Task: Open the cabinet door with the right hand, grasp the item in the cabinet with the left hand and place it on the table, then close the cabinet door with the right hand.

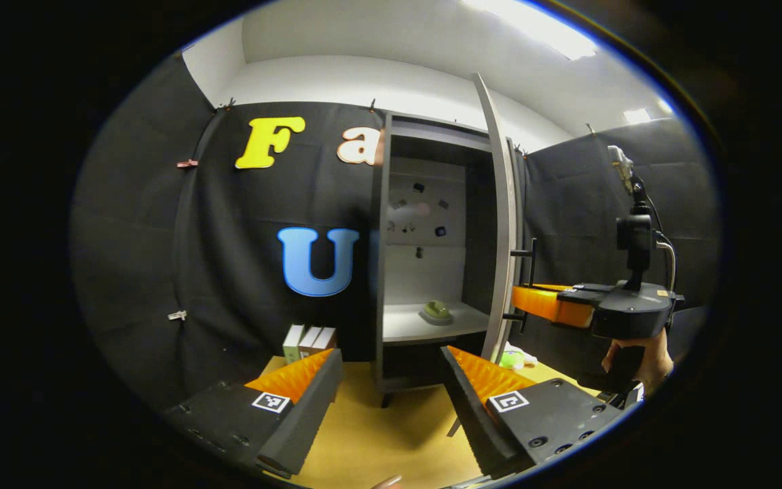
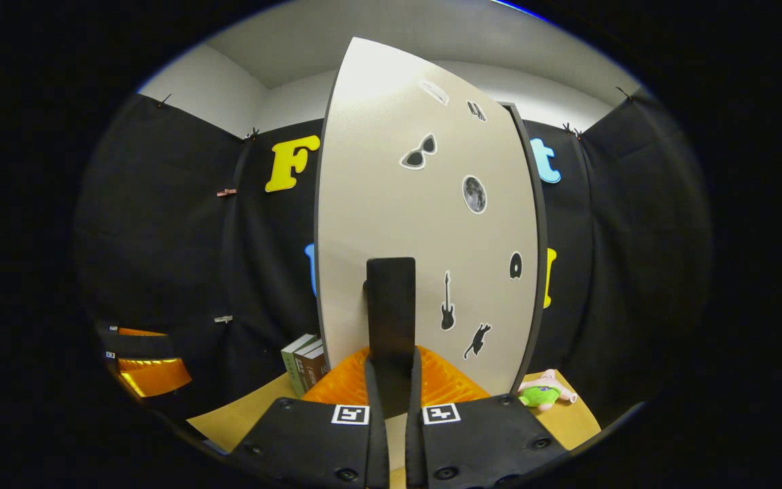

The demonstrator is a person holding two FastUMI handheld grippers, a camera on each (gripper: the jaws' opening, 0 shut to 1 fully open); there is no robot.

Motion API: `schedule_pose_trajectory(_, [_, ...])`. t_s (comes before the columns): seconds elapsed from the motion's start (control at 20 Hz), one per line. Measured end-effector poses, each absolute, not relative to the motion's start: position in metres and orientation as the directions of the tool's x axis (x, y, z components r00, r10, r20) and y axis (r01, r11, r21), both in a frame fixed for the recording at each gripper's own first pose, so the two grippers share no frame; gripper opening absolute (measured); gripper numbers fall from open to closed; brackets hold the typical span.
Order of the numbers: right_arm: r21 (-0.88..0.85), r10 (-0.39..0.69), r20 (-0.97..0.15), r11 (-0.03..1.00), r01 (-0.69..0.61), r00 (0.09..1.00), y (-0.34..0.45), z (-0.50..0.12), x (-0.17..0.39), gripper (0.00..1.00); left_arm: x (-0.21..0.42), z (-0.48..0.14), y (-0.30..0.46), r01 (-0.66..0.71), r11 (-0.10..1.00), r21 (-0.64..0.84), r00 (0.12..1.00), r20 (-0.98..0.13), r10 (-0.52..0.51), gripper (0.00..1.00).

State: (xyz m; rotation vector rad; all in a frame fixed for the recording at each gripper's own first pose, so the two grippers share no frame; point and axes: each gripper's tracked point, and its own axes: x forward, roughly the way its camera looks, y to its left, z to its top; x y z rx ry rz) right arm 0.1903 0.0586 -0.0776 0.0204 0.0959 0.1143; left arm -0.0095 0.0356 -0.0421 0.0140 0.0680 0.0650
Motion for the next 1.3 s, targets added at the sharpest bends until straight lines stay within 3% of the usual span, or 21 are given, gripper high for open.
schedule_pose_trajectory(0.6, [-0.014,0.038,-0.098,0.999,-0.040,0.994,0.021,-0.074,0.173,0.13,0.054,-0.044,-0.049,0.150,0.989,-0.002,0.987,-0.064,-0.149,0.90])
schedule_pose_trajectory(0.95, [-0.056,-0.056,-0.090,0.997,0.051,0.994,-0.012,-0.072,0.169,0.12,0.088,-0.047,-0.087,0.225,0.974,-0.022,0.971,-0.072,-0.226,0.90])
schedule_pose_trajectory(1.3, [-0.077,-0.073,-0.089,0.995,0.066,0.993,-0.033,-0.070,0.166,0.11,0.110,-0.048,-0.127,0.278,0.961,0.008,0.958,-0.078,-0.277,0.91])
